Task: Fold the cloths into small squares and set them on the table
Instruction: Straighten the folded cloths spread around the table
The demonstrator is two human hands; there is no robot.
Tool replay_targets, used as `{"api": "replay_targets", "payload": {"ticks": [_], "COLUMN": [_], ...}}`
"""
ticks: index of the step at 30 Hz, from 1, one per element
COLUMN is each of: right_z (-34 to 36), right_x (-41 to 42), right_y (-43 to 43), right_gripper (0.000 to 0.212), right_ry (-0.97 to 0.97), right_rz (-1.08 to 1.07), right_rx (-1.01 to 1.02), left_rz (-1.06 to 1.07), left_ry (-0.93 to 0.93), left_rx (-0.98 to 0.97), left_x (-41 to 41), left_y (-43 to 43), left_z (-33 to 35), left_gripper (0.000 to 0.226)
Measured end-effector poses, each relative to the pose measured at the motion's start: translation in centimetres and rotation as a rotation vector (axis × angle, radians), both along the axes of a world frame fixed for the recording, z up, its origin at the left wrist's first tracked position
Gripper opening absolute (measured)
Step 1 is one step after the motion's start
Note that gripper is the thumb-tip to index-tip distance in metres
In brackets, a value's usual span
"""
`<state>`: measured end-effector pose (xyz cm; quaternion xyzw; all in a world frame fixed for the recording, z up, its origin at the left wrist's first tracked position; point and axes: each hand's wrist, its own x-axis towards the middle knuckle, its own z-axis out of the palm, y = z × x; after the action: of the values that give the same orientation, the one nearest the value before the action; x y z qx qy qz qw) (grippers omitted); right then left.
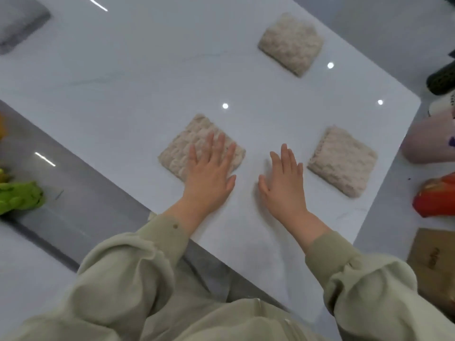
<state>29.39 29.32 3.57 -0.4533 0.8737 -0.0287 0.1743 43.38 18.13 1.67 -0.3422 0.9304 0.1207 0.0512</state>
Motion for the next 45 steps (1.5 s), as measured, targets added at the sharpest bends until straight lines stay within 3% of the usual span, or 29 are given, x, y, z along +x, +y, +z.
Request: {"api": "replay_targets", "payload": {"ticks": [4, 7, 11, 16, 23, 27, 45], "right_z": [-0.5, -0.5, -0.5, -0.3, -0.5, -0.5, -1.1], "right_x": [3.8, 7.1, 10.1, 11.8, 11.6, 12.0, 14.3], "right_y": [-1.9, -2.9, -4.5, -7.0, -9.8, -10.7, -11.8], "right_gripper": [0.058, 0.057, 0.057, 0.055, 0.052, 0.067, 0.064], "right_ry": [-0.105, -0.277, -0.481, -0.609, -0.578, -0.605, -0.536], "right_rz": [-0.260, -0.558, -0.838, -0.974, -1.050, -1.044, -1.081], "right_rx": [-0.154, -0.302, -0.423, -0.586, -0.723, -0.740, -0.767], "left_rz": [-0.244, -0.310, -0.236, -0.094, 0.030, 0.067, 0.031], "left_ry": [-0.008, 0.025, 0.137, 0.338, 0.475, 0.508, 0.543], "left_rx": [0.078, 0.119, 0.275, 0.713, 0.838, 0.859, 0.852], "left_x": [1.2, 3.0, 4.7, 4.8, 3.8, 4.0, 5.8], "left_y": [-4.8, -8.3, -12.0, -13.5, -12.6, -12.2, -12.2], "left_z": [-0.4, -0.2, 0.0, -0.1, -0.6, -0.8, -1.0], "left_gripper": [0.069, 0.068, 0.065, 0.059, 0.065, 0.066, 0.063]}}
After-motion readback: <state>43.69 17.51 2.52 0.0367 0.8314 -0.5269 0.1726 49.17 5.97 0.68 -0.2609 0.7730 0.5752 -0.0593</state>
